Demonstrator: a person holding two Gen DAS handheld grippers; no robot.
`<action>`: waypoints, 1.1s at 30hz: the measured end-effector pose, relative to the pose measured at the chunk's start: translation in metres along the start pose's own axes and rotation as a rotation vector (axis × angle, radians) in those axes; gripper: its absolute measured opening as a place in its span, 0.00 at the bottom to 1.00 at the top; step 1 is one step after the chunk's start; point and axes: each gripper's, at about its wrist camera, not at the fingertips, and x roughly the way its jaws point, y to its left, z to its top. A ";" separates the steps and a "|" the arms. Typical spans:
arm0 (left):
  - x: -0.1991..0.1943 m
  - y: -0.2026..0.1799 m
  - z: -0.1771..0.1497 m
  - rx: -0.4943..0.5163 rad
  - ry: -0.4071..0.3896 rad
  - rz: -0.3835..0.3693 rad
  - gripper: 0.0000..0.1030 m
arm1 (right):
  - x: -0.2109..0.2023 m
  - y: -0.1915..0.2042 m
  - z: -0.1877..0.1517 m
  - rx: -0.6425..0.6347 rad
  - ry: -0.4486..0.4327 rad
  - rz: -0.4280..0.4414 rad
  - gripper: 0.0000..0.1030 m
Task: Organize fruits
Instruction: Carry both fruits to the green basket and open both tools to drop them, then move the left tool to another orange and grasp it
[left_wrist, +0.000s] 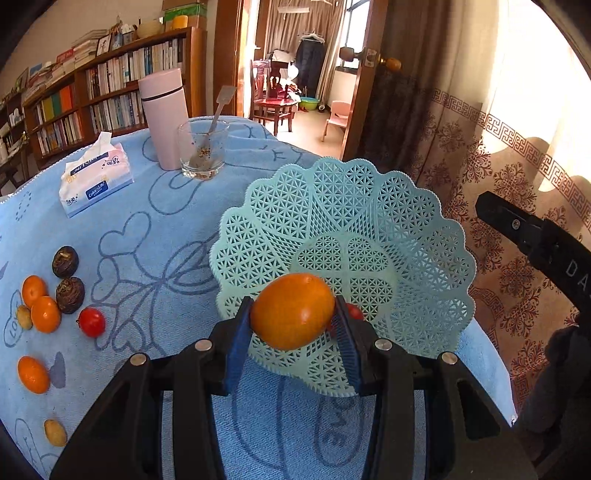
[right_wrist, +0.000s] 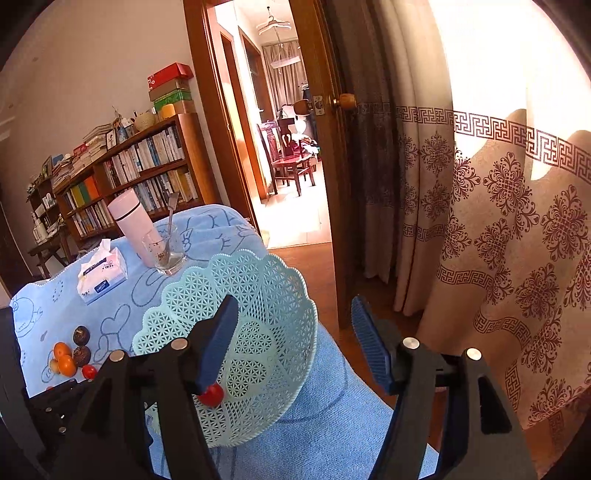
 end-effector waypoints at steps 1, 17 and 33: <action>0.002 -0.002 0.001 0.002 0.001 0.000 0.43 | -0.002 -0.002 0.002 0.009 -0.005 0.001 0.64; -0.040 0.032 0.001 -0.047 -0.135 0.123 0.90 | -0.033 -0.001 0.011 0.032 -0.084 0.042 0.81; -0.101 0.136 -0.015 -0.226 -0.182 0.277 0.91 | -0.033 0.046 -0.010 -0.085 -0.029 0.130 0.86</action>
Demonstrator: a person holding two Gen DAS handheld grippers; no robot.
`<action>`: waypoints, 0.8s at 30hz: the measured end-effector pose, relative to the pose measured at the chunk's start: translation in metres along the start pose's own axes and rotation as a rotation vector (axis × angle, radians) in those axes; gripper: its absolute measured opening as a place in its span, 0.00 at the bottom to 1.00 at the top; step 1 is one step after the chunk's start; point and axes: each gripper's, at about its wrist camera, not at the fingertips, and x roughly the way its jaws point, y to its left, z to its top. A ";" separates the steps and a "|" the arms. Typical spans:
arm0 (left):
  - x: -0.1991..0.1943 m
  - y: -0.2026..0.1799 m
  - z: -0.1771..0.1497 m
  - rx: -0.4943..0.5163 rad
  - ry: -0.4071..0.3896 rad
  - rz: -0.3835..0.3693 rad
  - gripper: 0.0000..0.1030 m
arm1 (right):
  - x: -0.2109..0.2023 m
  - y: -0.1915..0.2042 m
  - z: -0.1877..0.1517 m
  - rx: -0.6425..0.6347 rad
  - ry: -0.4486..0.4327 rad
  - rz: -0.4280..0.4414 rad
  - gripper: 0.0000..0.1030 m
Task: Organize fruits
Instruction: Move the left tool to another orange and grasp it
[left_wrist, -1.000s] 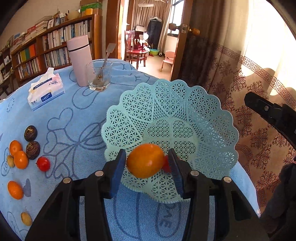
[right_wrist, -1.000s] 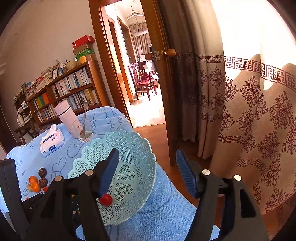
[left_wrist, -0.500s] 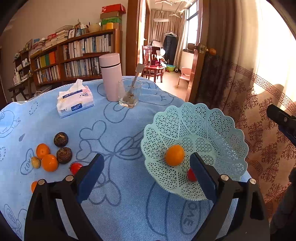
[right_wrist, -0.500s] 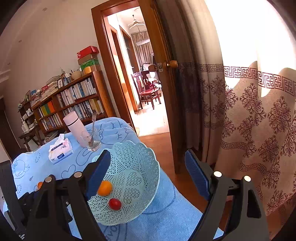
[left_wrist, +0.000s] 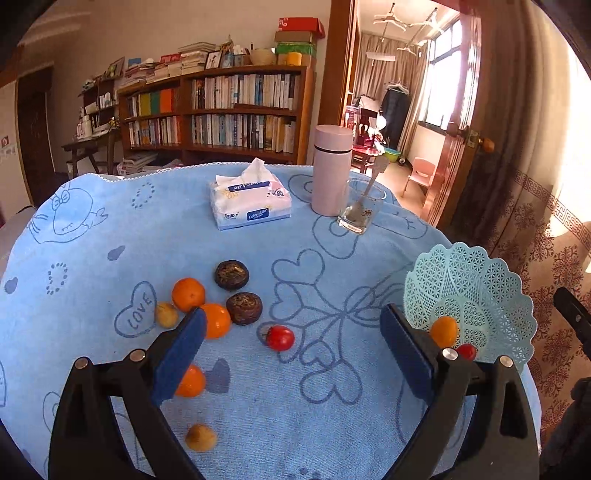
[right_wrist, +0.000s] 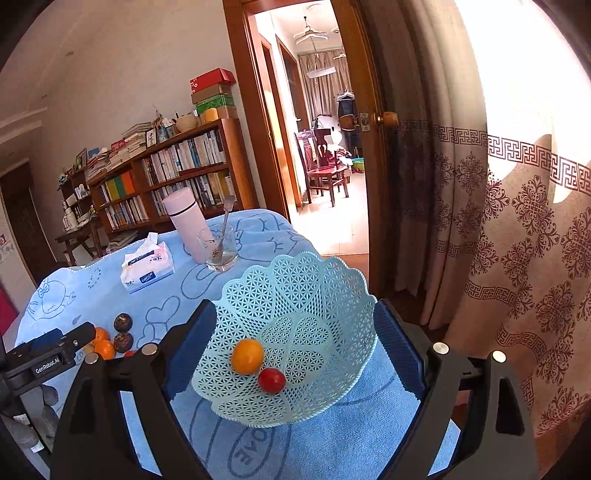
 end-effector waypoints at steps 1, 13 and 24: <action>-0.001 0.009 0.002 -0.017 0.000 0.013 0.92 | 0.000 0.003 -0.001 -0.008 0.004 0.005 0.86; 0.034 0.085 0.005 -0.150 0.112 0.065 0.92 | 0.012 0.030 -0.015 -0.047 0.097 0.104 0.86; 0.094 0.116 0.021 -0.185 0.177 0.085 0.77 | 0.033 0.041 -0.030 -0.071 0.170 0.114 0.86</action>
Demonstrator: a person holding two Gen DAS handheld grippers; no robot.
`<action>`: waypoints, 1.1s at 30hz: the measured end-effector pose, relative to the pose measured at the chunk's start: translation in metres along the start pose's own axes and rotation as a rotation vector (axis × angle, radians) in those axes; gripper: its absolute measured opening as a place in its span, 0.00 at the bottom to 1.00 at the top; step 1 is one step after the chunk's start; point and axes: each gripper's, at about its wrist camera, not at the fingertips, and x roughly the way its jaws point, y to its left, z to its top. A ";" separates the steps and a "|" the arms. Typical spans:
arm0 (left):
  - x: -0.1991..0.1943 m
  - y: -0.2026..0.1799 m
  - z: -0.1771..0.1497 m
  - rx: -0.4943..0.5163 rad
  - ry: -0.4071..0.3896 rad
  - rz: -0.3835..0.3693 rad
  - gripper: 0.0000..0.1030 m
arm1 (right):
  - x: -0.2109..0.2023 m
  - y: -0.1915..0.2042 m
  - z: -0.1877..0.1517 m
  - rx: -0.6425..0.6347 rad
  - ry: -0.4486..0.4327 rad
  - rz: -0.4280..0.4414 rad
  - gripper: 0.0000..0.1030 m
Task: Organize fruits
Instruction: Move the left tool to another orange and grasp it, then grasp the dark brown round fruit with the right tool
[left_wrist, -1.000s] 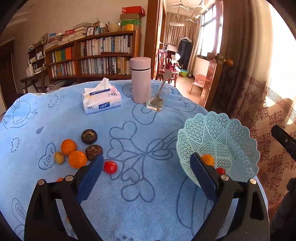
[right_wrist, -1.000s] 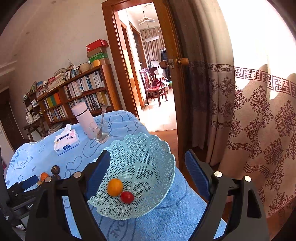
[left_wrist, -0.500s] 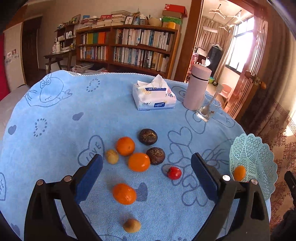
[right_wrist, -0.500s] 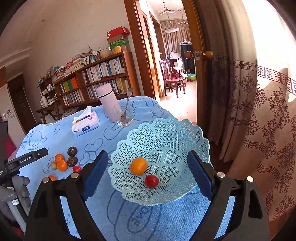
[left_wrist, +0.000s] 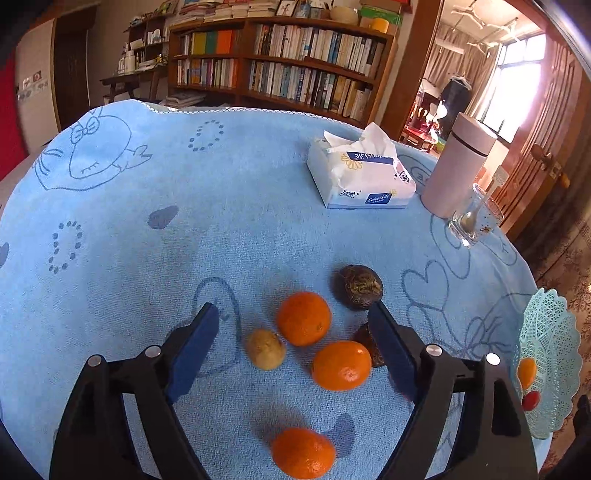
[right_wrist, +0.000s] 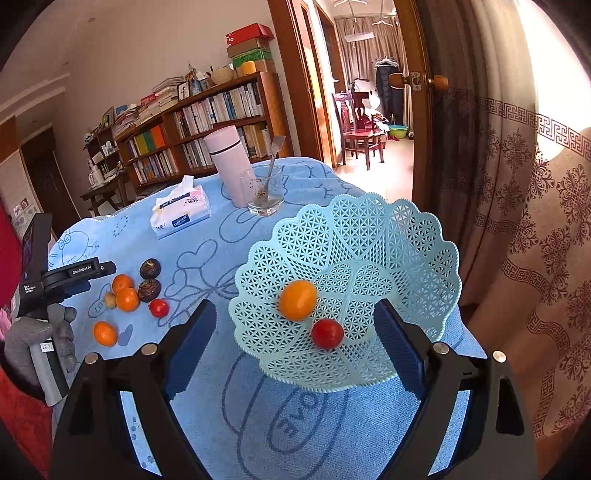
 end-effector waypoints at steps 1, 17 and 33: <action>0.006 -0.001 0.001 0.010 0.009 -0.002 0.73 | 0.001 0.000 -0.001 -0.002 0.004 0.000 0.86; 0.044 0.007 0.005 0.005 0.091 -0.115 0.36 | 0.031 0.028 -0.009 0.001 0.134 0.066 0.86; -0.037 0.048 0.024 -0.089 -0.139 -0.103 0.36 | 0.123 0.155 0.043 -0.114 0.288 0.241 0.86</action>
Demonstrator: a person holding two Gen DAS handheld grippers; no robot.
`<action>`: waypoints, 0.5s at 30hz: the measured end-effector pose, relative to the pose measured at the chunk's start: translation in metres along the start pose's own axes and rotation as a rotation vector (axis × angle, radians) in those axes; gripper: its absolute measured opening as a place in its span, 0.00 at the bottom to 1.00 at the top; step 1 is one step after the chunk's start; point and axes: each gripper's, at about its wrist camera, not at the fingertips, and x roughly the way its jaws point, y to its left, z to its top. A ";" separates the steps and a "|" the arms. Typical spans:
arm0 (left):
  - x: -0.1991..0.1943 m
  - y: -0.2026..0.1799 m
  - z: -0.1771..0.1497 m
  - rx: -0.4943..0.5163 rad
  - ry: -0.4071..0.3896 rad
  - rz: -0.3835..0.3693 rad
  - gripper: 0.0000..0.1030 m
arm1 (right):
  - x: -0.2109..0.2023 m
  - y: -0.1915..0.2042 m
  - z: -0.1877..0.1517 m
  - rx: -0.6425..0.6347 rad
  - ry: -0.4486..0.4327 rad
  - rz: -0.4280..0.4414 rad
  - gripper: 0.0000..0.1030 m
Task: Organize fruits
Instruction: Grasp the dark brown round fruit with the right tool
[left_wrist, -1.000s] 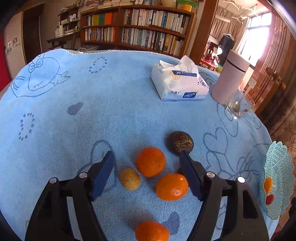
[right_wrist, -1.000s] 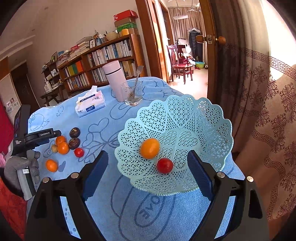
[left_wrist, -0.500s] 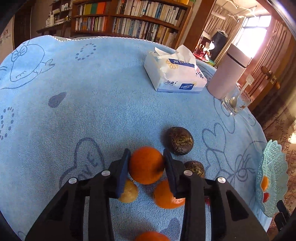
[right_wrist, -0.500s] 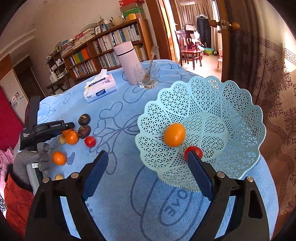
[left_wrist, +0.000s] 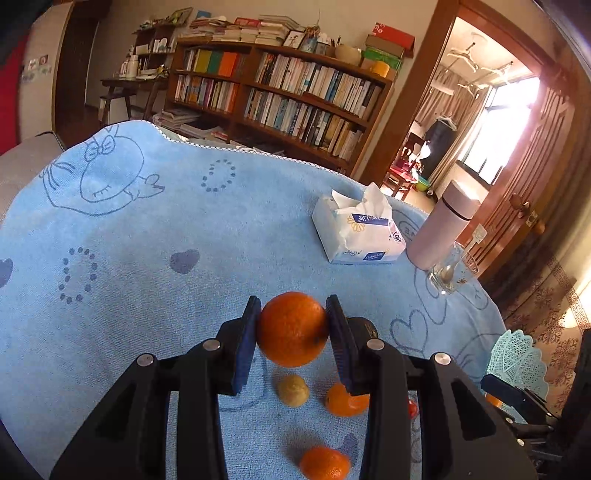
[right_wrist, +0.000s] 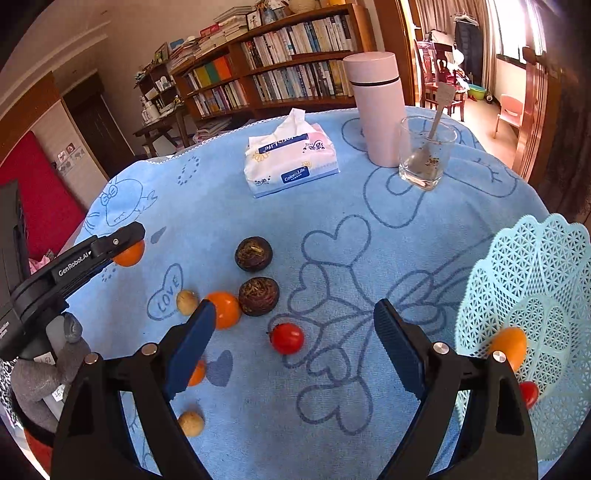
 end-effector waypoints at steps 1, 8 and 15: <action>-0.001 0.001 0.000 0.004 -0.009 0.019 0.36 | 0.011 0.005 0.007 0.001 0.014 0.005 0.86; 0.000 0.017 0.002 -0.043 -0.011 0.039 0.36 | 0.079 0.035 0.038 -0.009 0.119 0.005 0.78; 0.002 0.025 0.002 -0.063 -0.008 0.053 0.36 | 0.128 0.046 0.044 -0.019 0.200 -0.045 0.59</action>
